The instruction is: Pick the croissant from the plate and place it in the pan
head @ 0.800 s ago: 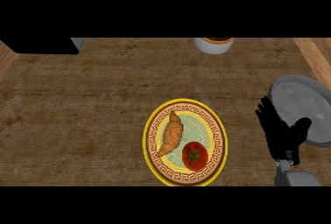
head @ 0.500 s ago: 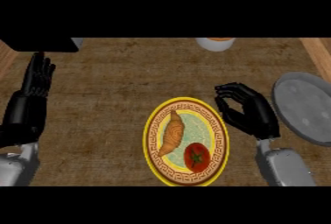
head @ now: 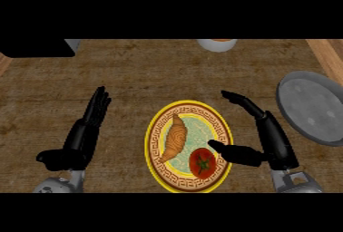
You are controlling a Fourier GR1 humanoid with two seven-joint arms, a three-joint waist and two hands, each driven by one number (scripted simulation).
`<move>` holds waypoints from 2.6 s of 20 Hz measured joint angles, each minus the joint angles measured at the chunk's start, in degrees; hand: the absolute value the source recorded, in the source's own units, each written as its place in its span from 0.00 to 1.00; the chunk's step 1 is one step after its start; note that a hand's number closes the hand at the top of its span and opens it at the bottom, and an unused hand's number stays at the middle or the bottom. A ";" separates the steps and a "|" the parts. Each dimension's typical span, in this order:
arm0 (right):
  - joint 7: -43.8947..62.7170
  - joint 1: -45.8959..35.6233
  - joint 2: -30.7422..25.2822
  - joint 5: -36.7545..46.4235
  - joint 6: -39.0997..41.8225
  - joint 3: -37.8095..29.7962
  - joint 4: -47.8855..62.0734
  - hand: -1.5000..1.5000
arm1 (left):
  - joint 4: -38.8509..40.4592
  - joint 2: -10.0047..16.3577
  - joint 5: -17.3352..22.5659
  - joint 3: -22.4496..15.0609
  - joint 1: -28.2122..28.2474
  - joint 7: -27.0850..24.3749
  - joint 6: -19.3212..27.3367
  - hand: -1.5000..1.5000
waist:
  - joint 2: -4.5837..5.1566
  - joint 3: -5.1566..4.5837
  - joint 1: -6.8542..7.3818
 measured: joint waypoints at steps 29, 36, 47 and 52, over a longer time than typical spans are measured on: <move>39.09 -24.33 10.67 18.98 33.44 18.88 18.94 0.00 | 1.38 -4.23 -2.87 0.99 0.95 -0.26 -3.96 0.50 | 0.39 0.15 1.42; 38.17 -21.61 13.76 23.64 35.35 16.90 20.63 0.00 | 0.28 -5.72 -4.62 2.75 1.20 1.31 -5.38 0.50 | 0.36 0.17 1.17; 31.16 -21.91 15.55 27.93 30.02 13.12 29.24 0.00 | -0.34 -8.26 -7.69 3.92 3.29 0.83 -7.14 0.50 | 0.38 0.18 1.33; 30.05 -23.19 15.77 27.55 27.90 13.13 34.44 0.00 | -0.55 -8.90 -8.48 5.33 2.50 2.17 -8.01 0.50 | 0.40 0.18 1.38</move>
